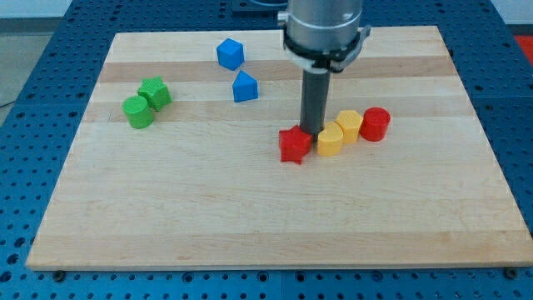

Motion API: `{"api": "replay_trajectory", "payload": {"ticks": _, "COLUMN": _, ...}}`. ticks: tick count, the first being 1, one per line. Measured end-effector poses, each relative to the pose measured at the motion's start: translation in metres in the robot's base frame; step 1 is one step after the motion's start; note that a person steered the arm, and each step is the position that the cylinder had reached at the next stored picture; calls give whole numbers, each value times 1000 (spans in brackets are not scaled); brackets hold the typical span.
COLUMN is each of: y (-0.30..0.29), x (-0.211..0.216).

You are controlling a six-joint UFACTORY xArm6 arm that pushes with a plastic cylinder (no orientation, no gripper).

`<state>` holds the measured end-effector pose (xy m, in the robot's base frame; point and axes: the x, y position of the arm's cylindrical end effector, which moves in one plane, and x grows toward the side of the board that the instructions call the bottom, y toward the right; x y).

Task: Move the red star towards center left

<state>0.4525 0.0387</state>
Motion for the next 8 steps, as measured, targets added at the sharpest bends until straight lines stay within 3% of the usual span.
{"api": "replay_trajectory", "payload": {"ticks": 2, "y": -50, "x": 19}}
{"api": "replay_trajectory", "payload": {"ticks": 4, "y": -16, "x": 75}}
{"api": "replay_trajectory", "payload": {"ticks": 6, "y": -88, "x": 29}}
{"api": "replay_trajectory", "payload": {"ticks": 8, "y": -108, "x": 39}}
